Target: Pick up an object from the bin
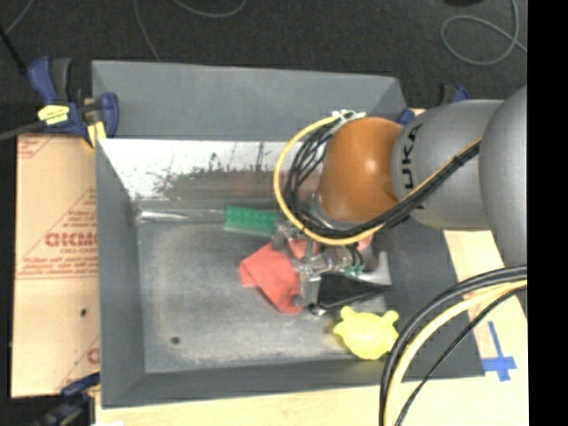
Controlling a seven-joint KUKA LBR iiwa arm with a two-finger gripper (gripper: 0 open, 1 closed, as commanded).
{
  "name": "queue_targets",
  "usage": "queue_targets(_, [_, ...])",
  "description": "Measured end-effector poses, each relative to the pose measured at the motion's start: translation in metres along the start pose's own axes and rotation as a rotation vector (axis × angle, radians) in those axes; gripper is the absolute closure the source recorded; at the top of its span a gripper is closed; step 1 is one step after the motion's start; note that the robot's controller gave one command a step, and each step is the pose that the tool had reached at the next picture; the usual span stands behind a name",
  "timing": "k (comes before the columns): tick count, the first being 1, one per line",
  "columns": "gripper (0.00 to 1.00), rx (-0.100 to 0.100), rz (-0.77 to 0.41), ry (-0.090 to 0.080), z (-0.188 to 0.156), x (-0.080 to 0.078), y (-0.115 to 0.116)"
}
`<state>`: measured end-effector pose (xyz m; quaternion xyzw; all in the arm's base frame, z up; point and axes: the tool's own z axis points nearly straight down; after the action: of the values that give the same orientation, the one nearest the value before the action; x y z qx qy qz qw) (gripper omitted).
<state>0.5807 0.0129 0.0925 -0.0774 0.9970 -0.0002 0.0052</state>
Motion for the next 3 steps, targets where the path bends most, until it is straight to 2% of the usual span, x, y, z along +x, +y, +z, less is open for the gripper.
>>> queue_targets(1, [1.00,0.001,-0.314,-0.005,0.020,-0.024,0.009])
queue_targets(2, [1.00,0.001,-0.313,-0.005,0.020,-0.024,0.009])
queue_targets(3, [1.00,0.001,-0.303,-0.010,-0.090,-0.038,0.011])
